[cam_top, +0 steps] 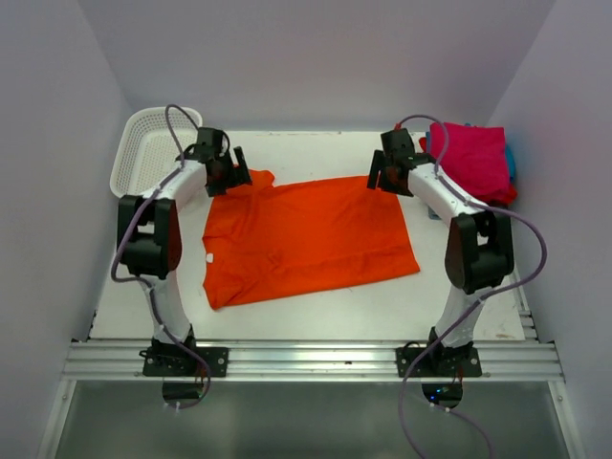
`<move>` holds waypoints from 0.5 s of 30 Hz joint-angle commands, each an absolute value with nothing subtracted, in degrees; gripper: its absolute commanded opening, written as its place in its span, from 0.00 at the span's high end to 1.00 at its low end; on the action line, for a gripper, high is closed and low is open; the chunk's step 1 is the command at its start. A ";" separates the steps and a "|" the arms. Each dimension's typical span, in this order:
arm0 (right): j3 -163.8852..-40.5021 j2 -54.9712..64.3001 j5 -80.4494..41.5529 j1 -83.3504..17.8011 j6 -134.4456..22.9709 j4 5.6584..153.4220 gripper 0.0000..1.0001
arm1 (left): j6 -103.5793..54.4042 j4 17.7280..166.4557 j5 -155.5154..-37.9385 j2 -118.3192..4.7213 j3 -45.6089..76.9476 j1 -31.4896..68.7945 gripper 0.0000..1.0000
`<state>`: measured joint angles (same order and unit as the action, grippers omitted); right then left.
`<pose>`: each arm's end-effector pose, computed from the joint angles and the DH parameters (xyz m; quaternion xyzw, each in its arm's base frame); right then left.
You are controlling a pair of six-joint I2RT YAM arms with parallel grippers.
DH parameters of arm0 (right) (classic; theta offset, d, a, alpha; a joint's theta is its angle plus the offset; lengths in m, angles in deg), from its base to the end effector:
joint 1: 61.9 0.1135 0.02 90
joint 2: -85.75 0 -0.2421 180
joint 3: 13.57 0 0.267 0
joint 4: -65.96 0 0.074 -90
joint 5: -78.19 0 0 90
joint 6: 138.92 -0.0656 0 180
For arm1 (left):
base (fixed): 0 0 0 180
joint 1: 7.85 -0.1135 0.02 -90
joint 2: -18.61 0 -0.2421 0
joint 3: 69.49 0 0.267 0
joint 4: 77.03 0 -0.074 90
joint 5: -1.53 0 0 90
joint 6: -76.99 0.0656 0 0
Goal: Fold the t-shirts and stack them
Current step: Fold the tshirt
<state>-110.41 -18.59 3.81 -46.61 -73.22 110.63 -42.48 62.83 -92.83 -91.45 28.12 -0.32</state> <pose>0.4183 0.0960 0.2049 0.1175 0.9309 -0.0122 0.3457 0.4439 -0.0637 0.1726 -0.1681 0.9315 -0.1359 0.2925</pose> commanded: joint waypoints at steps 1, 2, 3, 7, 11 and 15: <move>-114.62 -23.49 3.77 -46.96 -72.65 109.10 0.25 | -37.80 65.45 -91.64 -97.05 33.06 -1.25 0.14; -115.23 -24.29 3.31 -46.96 -72.74 108.92 0.25 | -37.18 66.25 -91.80 -98.01 33.84 -1.34 0.14; -115.76 -24.73 2.79 -46.87 -73.00 108.31 0.26 | -36.74 67.56 -91.81 -99.68 33.94 -1.87 0.15; -117.26 -26.31 0.94 -46.96 -72.22 107.42 0.27 | -35.77 70.38 -93.82 -102.42 36.22 -3.62 0.17; -117.35 -26.05 2.16 -46.87 -70.46 107.51 0.28 | -34.72 74.07 -94.79 -101.28 36.66 -5.29 0.18; -117.79 -25.96 2.78 -47.22 -69.75 107.60 0.28 | -33.75 75.40 -95.94 -102.76 39.73 -6.70 0.18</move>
<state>-115.38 -27.27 2.02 -46.77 -71.47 108.90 -36.10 70.24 -94.51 -102.49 35.42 -5.24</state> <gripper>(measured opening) 0.726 0.822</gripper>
